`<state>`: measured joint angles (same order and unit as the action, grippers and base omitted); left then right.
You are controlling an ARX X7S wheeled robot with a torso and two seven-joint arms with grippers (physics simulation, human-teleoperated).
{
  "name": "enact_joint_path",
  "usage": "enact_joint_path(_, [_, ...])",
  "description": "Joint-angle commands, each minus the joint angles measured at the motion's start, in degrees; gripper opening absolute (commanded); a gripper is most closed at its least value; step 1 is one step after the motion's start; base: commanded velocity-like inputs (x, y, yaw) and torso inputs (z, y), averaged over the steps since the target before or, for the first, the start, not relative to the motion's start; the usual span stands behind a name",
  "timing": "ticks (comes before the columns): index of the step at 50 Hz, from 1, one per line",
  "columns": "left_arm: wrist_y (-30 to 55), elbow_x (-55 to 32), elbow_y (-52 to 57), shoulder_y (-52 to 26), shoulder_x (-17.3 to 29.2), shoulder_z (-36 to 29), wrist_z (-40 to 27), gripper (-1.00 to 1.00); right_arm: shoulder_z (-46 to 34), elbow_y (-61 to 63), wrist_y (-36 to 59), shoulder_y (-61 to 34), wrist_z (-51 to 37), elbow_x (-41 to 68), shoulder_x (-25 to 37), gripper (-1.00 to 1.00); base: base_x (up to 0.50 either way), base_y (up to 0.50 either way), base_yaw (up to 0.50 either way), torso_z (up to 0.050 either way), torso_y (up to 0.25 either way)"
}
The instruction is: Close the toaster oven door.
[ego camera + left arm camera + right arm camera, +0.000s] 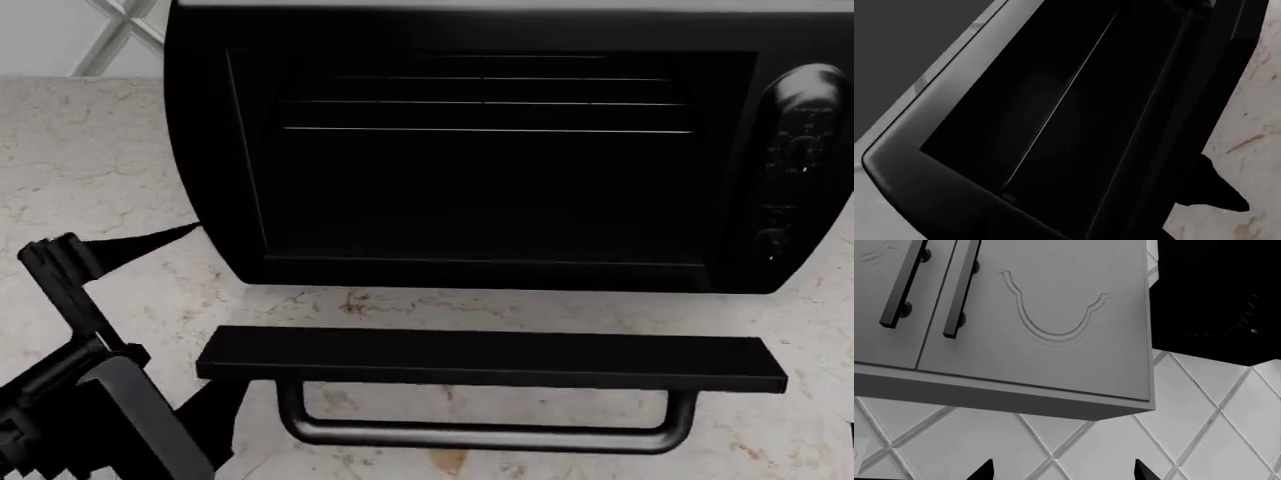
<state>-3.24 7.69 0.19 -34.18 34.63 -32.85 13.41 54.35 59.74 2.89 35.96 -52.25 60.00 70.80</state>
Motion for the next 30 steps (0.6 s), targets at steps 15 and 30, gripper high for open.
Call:
enact_joint_path(15, [20.18, -11.93, 13.12, 2.13, -7.18, 7.92, -6.78, 1.0, 2.72, -0.16, -2.62, 4.75, 0.52, -1.11, -1.08, 1.0, 0.0, 0.0, 0.0, 0.0, 0.002])
enact_joint_path(30, [35.35, -16.82, 15.96, -2.34, -14.99, 11.97, -13.25, 1.0, 3.37, -0.19, -2.83, 4.43, 1.49, -0.64, -2.14, 1.0, 0.0, 0.0, 0.0, 0.001, 0.001])
